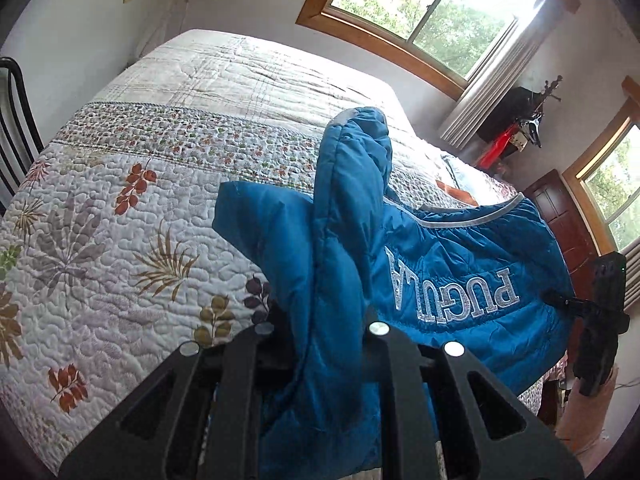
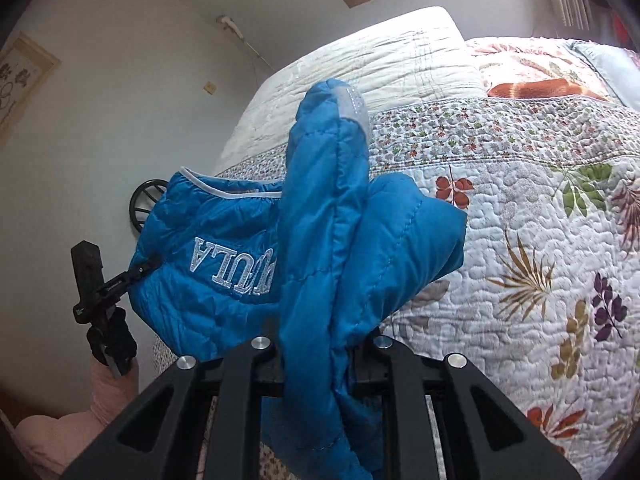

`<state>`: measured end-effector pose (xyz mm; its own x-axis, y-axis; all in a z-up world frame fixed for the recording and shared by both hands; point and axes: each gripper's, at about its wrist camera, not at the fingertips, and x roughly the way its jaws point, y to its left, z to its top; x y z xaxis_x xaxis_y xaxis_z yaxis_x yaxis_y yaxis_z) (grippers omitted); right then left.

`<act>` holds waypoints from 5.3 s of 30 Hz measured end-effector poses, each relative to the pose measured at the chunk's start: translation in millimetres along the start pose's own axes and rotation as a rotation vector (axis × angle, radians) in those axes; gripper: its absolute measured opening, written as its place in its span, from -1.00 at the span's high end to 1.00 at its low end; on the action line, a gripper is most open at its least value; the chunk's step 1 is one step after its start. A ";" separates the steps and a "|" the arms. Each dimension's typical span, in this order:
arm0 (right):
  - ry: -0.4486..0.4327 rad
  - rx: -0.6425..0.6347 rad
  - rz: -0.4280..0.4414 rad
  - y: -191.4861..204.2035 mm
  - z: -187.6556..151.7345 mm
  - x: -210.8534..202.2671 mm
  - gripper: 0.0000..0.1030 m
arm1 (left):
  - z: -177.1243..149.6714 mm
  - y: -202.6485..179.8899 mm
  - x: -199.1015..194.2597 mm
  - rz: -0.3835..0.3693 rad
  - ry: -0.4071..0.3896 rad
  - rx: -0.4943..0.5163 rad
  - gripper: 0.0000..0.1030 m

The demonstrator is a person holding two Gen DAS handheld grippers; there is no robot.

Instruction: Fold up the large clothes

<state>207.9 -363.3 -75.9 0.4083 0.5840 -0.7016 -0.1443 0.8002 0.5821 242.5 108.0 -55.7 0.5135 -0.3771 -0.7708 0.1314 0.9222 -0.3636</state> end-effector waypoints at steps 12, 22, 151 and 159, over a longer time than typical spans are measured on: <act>0.101 0.072 -0.018 -4.6 -107.6 9.3 0.68 | -104.5 23.6 -19.3 0.054 0.100 -0.022 0.75; 0.182 0.219 -0.092 -72.3 -157.1 68.1 0.60 | -164.2 69.5 44.9 0.161 0.185 -0.024 0.48; 0.386 -0.151 -0.434 -25.0 -178.5 119.6 0.97 | -281.1 87.6 34.8 0.032 0.071 -0.600 0.35; 0.348 -0.123 -0.398 -23.6 -185.0 110.1 0.97 | -257.5 55.0 13.9 0.122 0.037 -0.518 0.50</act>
<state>89.5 -292.7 -242.9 0.1330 0.2267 -0.9648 -0.1525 0.9666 0.2061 38.5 131.5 -221.1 0.4677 -0.2808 -0.8381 -0.3684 0.8000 -0.4736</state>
